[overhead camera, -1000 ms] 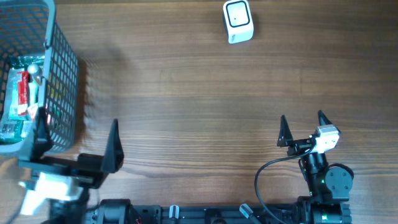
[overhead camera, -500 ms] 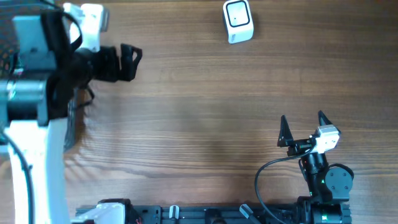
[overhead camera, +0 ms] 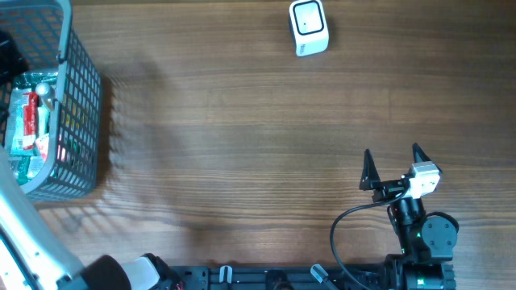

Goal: Scan the item barcode
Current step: 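Reach the left gripper into the basket and grasp the yellow Vim bottle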

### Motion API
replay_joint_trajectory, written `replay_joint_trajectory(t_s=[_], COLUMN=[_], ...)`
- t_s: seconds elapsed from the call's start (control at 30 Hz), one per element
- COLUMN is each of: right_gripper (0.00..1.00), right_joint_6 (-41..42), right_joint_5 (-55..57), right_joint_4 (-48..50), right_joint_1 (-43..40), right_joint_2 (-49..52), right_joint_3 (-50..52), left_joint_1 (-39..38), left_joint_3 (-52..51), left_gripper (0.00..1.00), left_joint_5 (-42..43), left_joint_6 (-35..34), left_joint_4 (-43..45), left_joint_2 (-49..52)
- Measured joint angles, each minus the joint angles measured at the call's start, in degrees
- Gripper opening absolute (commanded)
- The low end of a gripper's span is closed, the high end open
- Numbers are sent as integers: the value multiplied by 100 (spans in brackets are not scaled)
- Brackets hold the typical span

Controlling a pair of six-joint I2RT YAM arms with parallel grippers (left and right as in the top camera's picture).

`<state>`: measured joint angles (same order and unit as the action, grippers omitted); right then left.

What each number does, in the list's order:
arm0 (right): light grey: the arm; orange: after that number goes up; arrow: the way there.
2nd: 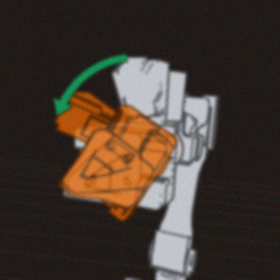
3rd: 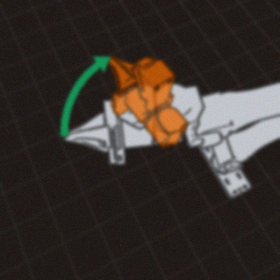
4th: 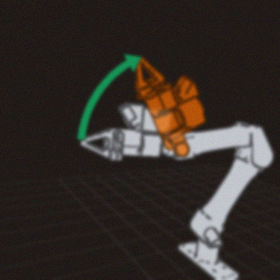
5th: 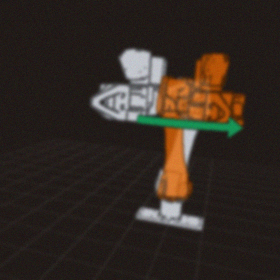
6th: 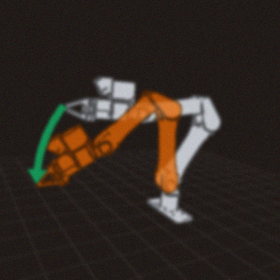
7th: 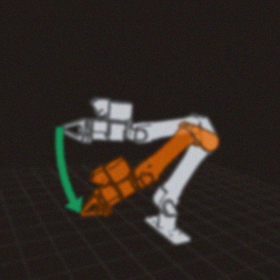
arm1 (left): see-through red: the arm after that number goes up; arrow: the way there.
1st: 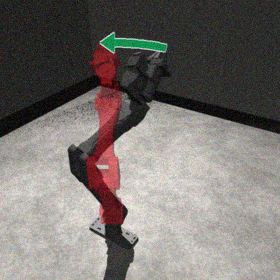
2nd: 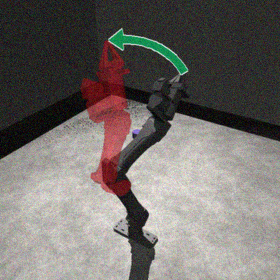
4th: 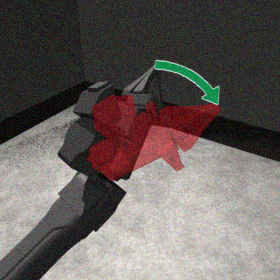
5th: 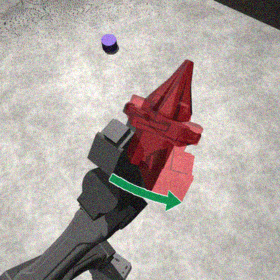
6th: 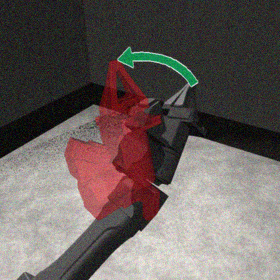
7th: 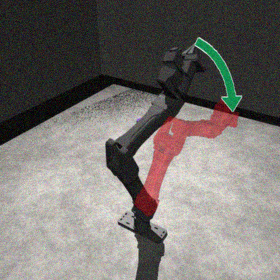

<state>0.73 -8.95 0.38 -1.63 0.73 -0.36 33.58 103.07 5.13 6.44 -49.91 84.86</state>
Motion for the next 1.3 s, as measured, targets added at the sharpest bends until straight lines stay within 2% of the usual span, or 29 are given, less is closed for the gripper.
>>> replay_joint_trajectory(t_s=[0.07, 0.23, 0.47, 0.67, 0.87, 1.3], right_gripper=[100, 100, 100, 100, 100, 100], right_joint_6=[0, -2, 0, 0, 0, 0], right_joint_5=[0, 0, 0, 0, -2, 0], right_joint_4=[0, 0, 0, 0, 0, 0], right_joint_1=[0, 0, 0, 0, 0, 0], right_joint_2=[0, 0, 0, 0, 0, 0], right_joint_3=[0, 0, 0, 0, 0, 0], left_joint_1=[299, 409, 409, 409, 409, 404], left_joint_3=[20, 20, 20, 15, 13, 13], left_gripper=[98, 97, 95, 94, 87, 56], left_joint_5=[184, 337, 748, 938, 981, 1515], left_joint_6=[127, 494, 1237, 1305, 1344, 1388], left_joint_4=[-129, -372, -669, -807, -817, -796], left_joint_2=[424, 1405, 1875, 2509, 2959, 3377])
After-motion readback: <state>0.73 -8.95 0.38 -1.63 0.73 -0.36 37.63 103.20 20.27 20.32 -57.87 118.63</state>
